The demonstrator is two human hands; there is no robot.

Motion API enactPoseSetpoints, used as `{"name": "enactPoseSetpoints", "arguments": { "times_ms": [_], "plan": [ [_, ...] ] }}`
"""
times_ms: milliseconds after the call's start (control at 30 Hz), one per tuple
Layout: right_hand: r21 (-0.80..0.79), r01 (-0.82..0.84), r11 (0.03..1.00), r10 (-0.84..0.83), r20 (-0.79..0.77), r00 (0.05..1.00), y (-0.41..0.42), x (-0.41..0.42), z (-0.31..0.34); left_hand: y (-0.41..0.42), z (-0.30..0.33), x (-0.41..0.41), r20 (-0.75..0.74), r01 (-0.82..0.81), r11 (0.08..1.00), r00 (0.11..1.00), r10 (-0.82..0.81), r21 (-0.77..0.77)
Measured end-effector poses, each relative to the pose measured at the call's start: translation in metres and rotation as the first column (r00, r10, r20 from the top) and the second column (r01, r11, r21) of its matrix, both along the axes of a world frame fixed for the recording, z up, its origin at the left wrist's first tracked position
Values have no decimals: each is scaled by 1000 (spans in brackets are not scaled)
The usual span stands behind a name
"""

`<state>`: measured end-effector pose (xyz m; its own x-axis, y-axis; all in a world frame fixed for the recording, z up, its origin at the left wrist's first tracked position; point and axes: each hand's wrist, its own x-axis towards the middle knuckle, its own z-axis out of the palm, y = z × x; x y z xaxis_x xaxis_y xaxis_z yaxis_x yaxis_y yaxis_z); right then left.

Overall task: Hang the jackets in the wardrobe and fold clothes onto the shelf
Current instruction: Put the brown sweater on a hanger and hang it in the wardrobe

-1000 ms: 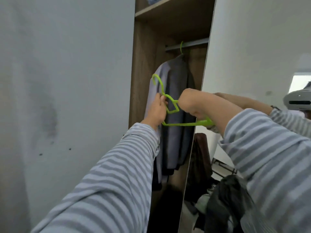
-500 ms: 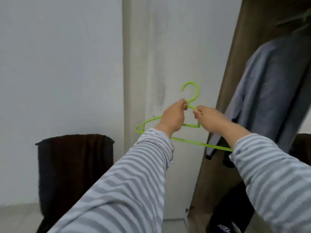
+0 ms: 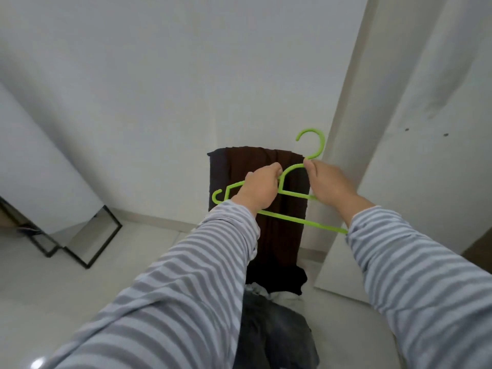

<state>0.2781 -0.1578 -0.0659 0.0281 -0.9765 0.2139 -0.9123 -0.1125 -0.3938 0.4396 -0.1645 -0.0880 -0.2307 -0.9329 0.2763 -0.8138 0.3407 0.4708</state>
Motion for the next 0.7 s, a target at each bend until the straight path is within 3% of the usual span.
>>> {"name": "enactPoseSetpoints", "arguments": {
  "times_ms": [167, 267, 467, 600, 700],
  "plan": [
    [-58, 66, 996, -69, -46, 997, -22, 29, -29, -29, -20, 33, -10, 36, 999, 999, -36, 22],
    [-64, 90, 994, -95, -83, 992, -39, 28, -36, -54, -28, 33, -88, 24, 997, 996, -17, 72],
    [-20, 56, 998, -58, -126, 990, -96, 8, -46, -115, -42, 40, -182, -230, 941, 943, 279, 248],
    [13, 10, 1000, -8, -121, 993, -137, -5, -57, -163, -43, 36, -203, -417, 829, 835, 511, 373],
    [16, -8, 1000, 11, -132, 991, -161, -11, -71, -200, -45, 27, -303, -501, 703, 660, 688, 505]
  ]
}}
